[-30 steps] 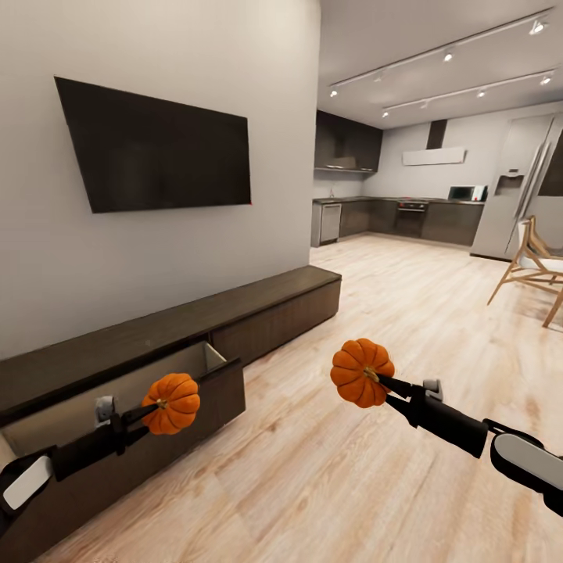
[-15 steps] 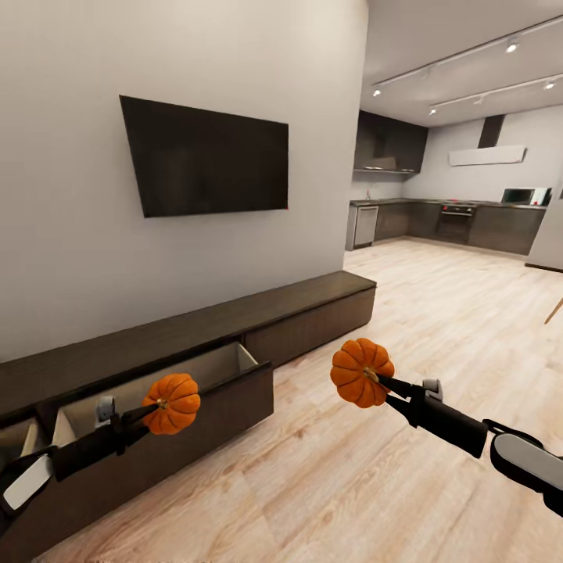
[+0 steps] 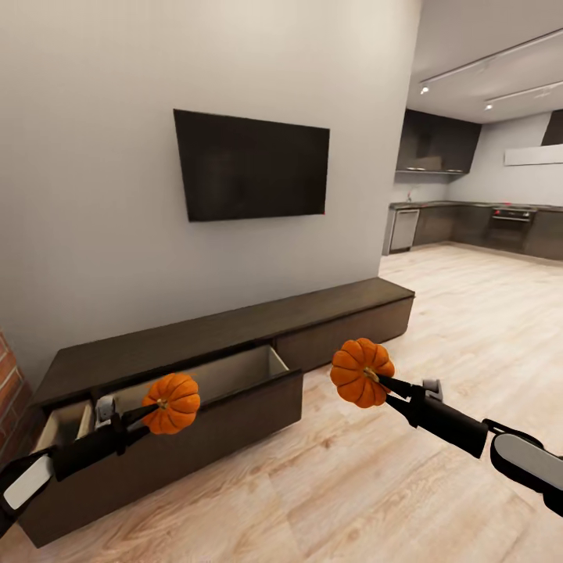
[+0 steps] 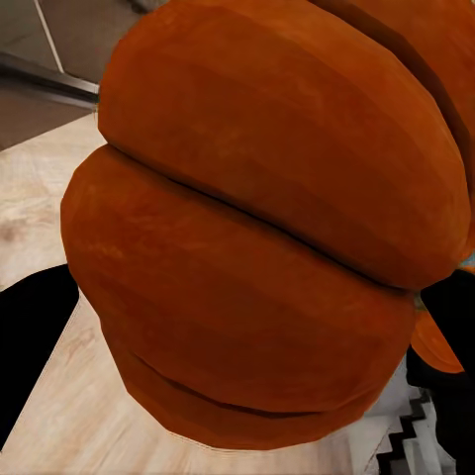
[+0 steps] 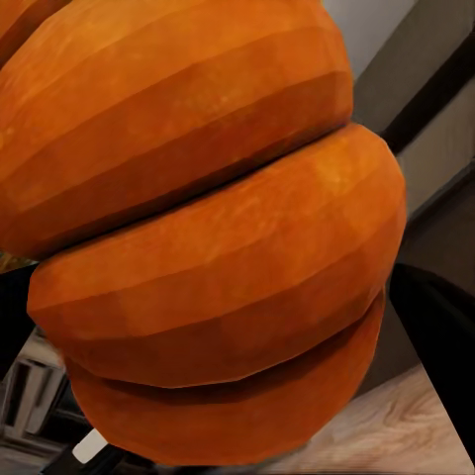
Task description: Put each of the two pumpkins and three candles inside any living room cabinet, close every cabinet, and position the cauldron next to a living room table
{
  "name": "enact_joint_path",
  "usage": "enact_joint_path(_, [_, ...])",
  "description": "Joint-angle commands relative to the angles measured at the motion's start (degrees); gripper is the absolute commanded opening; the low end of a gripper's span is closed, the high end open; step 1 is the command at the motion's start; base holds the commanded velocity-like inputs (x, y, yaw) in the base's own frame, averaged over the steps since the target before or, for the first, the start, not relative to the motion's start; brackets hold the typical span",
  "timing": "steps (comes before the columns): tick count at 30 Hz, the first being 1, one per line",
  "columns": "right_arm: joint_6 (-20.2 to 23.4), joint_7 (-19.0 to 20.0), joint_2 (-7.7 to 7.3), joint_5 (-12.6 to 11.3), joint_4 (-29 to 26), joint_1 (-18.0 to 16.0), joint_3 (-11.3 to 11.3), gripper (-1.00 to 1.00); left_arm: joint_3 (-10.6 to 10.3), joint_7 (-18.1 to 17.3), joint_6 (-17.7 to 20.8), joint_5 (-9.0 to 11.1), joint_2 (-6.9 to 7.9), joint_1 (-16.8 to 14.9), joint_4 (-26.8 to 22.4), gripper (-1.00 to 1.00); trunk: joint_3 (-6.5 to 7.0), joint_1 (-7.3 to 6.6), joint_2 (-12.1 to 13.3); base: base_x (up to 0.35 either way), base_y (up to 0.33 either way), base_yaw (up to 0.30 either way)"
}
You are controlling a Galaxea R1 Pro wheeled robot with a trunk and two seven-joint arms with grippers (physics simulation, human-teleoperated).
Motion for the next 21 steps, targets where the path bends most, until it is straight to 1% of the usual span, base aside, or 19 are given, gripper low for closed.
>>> enact_joint_path(1, [0.19,0.2,-0.05,-0.74,0.01,-0.15,0.19,-1.0,-0.18,-0.1,0.59,0.76,0.05,-0.08,0.01,-1.0,0.13,-0.24,0.38,0.0,0.0,0.289])
enact_joint_path(8, [0.19,0.16,-0.04,-0.74,0.02,-0.15,0.19,-1.0,-0.18,-0.1,0.59,0.76,0.04,-0.06,0.03,-1.0,1.38,-1.77,3.19,0.0,0.0,0.289])
enact_joint_path(11, [0.19,0.12,0.5,-0.7,0.03,-0.15,0.15,-1.0,-0.18,-0.04,0.59,0.76,0.04,-0.06,0.03,-1.0,1.92,-2.43,4.39,0.0,0.0,0.289])
enact_joint_path(13, [0.24,-0.72,0.96,-0.73,0.01,-0.15,0.12,-1.0,-0.18,-0.02,0.59,0.76,0.04,-0.08,0.03,-1.0,2.28,-2.87,5.19,0.0,0.0,0.289])
enact_joint_path(16, [0.27,-1.92,1.13,-0.78,-0.05,-0.15,0.11,-1.0,-0.18,-0.07,0.59,0.76,0.04,-0.08,0.03,-1.0,2.82,-3.53,6.4,0.0,0.0,0.289])
enact_joint_path(21, [0.28,-2.23,1.17,-0.82,-0.06,-0.15,0.11,-1.0,-0.18,-0.09,0.59,0.76,0.04,-0.08,0.03,-1.0,3.72,-4.63,8.4,0.0,0.0,0.289])
